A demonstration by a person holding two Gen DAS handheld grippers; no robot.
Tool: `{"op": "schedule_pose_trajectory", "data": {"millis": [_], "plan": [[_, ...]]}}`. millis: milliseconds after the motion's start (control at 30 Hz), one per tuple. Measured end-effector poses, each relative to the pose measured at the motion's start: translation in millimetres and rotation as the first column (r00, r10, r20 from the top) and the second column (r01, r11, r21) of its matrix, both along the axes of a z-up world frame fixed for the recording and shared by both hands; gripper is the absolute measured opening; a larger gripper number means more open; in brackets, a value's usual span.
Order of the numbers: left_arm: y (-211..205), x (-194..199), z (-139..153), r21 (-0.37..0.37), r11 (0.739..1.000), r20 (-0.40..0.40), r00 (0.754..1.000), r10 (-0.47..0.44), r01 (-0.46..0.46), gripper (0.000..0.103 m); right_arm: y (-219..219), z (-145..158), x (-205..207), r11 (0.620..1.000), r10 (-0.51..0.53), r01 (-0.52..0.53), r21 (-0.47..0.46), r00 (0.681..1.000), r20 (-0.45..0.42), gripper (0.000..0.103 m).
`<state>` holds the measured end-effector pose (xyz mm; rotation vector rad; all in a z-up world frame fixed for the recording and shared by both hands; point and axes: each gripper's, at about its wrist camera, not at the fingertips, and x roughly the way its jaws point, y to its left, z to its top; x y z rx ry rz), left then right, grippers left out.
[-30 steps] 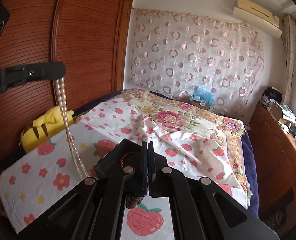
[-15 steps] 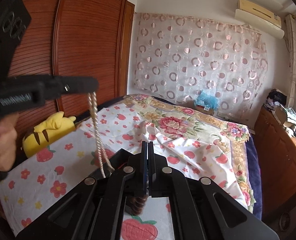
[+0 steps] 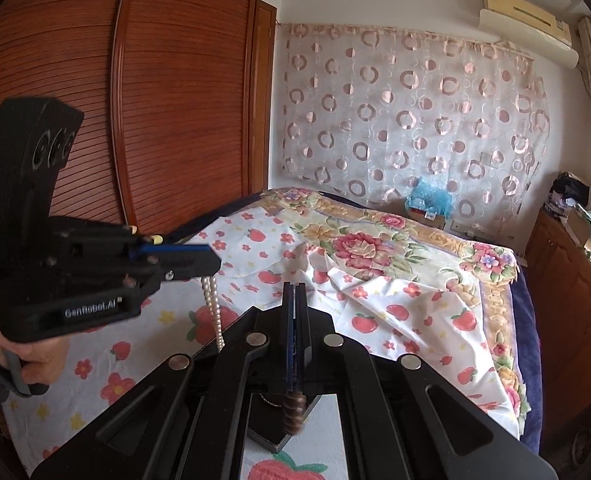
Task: Organize jewelry
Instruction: 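Carry the necklace and bead bracelet over the black box and open both grippers, then move both grippers back to the remaining jewelry pile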
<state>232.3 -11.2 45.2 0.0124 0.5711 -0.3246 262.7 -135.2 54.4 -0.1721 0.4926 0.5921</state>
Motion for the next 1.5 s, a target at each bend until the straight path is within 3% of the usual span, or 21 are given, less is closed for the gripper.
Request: {"op": "schedule_pose_trajectory", "data": {"millis": [433,567,633,700,800,933,1167,1267,1500], "plan": [[12,-9,-34,0.014,1.000,-0.089,0.996,0.009,-0.007,0.005,8,-57,16,1.000,-0.022,0.019,-0.020,0.985,-0.170,0.001],[12,-19,-39,0.024,1.000,-0.097,0.995,0.015,-0.013,0.005,8,-66,13,0.999,-0.038,0.035,-0.019,0.981,-0.191,0.002],[13,-23,-39,0.028,0.999,-0.098,0.995,0.019,-0.017,0.011,7,-66,8,0.999,-0.046,0.042,-0.026,0.982,-0.185,0.002],[13,-28,-39,0.029,0.999,-0.091,0.996,0.023,-0.020,0.021,5,-63,1,0.999,-0.046,0.042,-0.026,0.983,-0.178,0.002],[12,-39,-38,0.032,0.999,-0.083,0.996,0.015,-0.012,0.021,1,-59,-17,0.998,-0.052,0.047,-0.034,0.985,-0.163,0.003],[6,-61,-42,0.048,0.999,-0.081,0.997,0.005,-0.001,0.021,-8,-57,-38,0.998,-0.062,0.057,-0.033,0.987,-0.149,0.024],[-2,-101,-54,0.056,0.998,-0.101,0.995,-0.024,0.030,0.025,-27,-69,-103,0.996,-0.086,0.082,-0.033,0.986,-0.139,0.024],[-6,-113,-64,0.045,0.998,-0.116,0.992,-0.043,0.048,0.031,-35,-74,-131,0.995,-0.096,0.091,-0.044,0.988,-0.124,0.033],[-24,-133,-88,0.060,0.995,-0.167,0.983,-0.071,0.082,0.031,-58,-101,-164,0.987,-0.160,0.156,-0.037,0.973,-0.168,0.036]]}}
